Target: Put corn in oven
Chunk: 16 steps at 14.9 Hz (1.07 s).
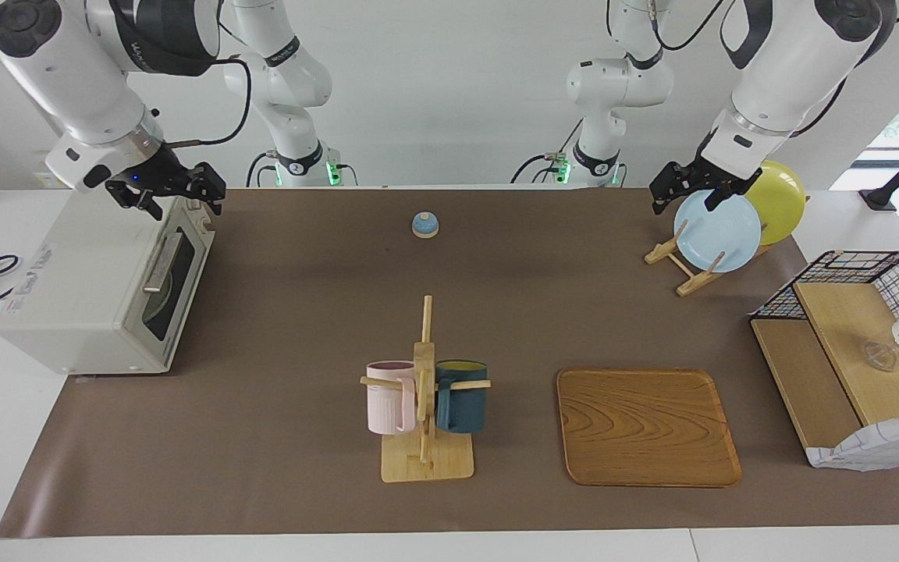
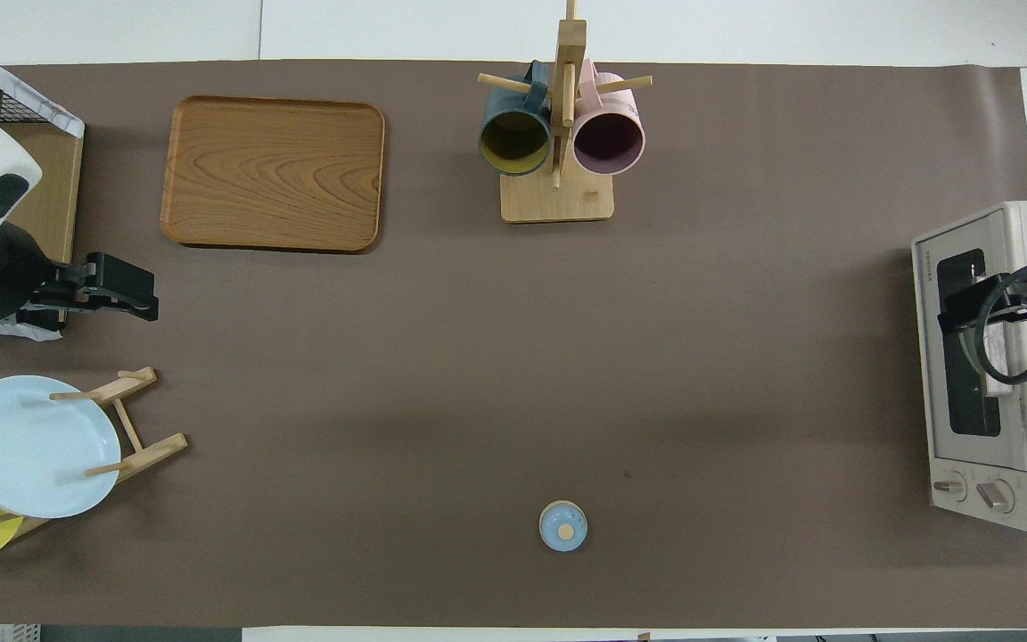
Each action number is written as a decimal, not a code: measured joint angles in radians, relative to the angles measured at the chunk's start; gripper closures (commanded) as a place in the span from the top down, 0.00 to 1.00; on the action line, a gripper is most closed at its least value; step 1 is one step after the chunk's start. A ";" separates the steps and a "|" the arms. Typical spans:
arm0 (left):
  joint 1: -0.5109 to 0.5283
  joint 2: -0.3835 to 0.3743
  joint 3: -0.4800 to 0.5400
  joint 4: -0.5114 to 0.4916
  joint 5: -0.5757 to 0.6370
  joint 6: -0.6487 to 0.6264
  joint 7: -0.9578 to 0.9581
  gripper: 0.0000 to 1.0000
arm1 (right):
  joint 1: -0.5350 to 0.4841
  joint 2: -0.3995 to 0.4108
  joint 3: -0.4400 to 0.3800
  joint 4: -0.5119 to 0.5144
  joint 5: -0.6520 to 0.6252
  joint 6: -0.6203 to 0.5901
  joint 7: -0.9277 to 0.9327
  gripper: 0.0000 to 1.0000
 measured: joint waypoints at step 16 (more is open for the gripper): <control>0.000 0.000 0.000 0.000 0.000 0.000 0.000 1.00 | 0.366 -0.008 -0.363 0.007 -0.002 0.010 0.005 1.00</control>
